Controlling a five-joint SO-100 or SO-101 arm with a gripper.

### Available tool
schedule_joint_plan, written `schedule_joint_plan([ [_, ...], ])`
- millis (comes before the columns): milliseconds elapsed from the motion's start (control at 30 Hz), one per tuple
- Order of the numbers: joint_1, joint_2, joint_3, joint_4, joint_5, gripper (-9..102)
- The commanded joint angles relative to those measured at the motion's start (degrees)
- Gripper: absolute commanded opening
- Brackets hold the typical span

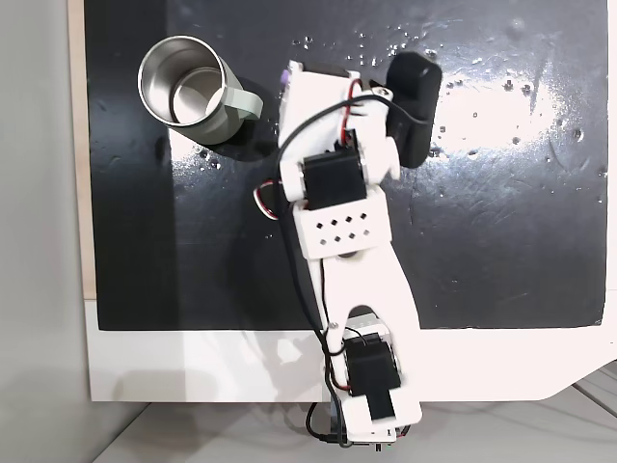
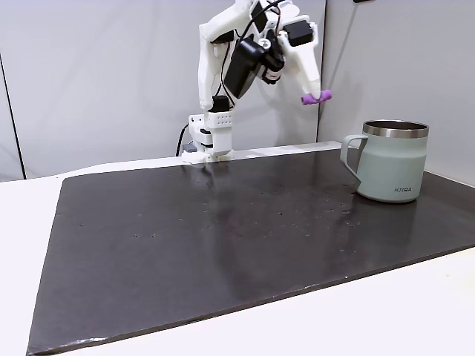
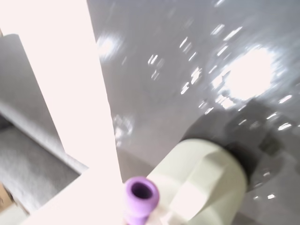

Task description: Grasp a pengrip and put it in the cup.

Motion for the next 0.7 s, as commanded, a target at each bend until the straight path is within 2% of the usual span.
schedule_joint_plan([
  [0, -1.67, -6.33, -15.21, 2.64, 0.79, 0],
  [100, -2.72, -12.3, -23.55, 3.96, 1.41, 0],
  [667, -18.02, -21.97, -32.61, -0.88, -5.54, 0],
])
